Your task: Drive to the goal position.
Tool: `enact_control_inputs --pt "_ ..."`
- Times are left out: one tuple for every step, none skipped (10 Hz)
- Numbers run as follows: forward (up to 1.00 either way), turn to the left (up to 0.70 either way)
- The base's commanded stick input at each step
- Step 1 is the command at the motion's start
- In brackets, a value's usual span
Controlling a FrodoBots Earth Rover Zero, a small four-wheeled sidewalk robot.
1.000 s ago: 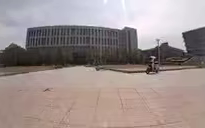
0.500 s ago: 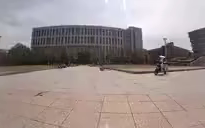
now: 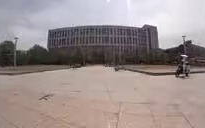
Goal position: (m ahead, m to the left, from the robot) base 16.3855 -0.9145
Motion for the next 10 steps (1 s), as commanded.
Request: enact_control_inputs --pt "1.0 0.0" --pt "1.0 0.0" --pt "1.0 0.0" --pt "1.0 0.0" --pt "1.0 0.0" --pt "1.0 0.0" --pt "1.0 0.0" --pt "1.0 0.0" --pt "1.0 0.0" --pt "1.0 0.0"
